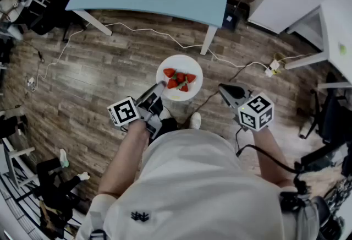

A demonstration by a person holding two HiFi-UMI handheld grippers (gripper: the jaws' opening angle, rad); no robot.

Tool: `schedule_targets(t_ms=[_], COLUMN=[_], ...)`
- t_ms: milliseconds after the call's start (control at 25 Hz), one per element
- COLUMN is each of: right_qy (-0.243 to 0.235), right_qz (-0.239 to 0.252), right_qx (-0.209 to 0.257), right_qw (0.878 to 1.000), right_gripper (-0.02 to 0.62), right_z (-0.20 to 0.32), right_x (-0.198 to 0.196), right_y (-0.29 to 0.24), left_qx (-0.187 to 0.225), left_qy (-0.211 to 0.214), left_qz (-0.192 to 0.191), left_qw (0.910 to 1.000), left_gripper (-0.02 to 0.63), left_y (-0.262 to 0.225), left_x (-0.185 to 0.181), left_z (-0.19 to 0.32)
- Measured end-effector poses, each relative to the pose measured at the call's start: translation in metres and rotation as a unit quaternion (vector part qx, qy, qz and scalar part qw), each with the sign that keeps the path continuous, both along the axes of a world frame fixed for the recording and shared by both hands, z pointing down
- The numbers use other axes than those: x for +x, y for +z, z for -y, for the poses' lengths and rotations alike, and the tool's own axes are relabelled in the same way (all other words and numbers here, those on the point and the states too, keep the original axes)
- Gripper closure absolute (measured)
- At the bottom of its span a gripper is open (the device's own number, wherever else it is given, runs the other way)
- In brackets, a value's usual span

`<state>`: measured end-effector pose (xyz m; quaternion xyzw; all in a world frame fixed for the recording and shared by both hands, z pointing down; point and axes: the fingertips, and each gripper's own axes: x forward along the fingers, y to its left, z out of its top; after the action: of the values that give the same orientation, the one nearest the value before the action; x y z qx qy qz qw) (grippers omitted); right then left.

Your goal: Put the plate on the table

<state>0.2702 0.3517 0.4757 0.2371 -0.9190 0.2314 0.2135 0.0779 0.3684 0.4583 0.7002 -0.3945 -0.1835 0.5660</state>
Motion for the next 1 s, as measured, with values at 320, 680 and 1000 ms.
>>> schedule_targets(t_ms=[320,680,1000], right_qy=[-0.024,0.013,0.058], right_qz=[0.000,-0.032,-0.088], right_qx=[-0.002,0.015,0.054], right_qw=[1.000,0.999,0.993], right_gripper=[0.588,0.566,0.531], right_z=[0.019,0.075,0.140], right_x=[-0.006,-0.059,-0.141], right_y=[0.006,0.001,-0.004], left_qx=[-0.014,-0.006,0.013], left_qy=[-0.017,-0.002,0.039], left_qz=[-0.011,-0.032,-0.028], left_qw=[0.9997,0.9995,0.9988], left_gripper=[0.595,0.595,0.595], left_y=[0.014,0.014,0.008], left_x=[0.002,-0.063,-0.141], left_z=[0.011,0.079,0.146])
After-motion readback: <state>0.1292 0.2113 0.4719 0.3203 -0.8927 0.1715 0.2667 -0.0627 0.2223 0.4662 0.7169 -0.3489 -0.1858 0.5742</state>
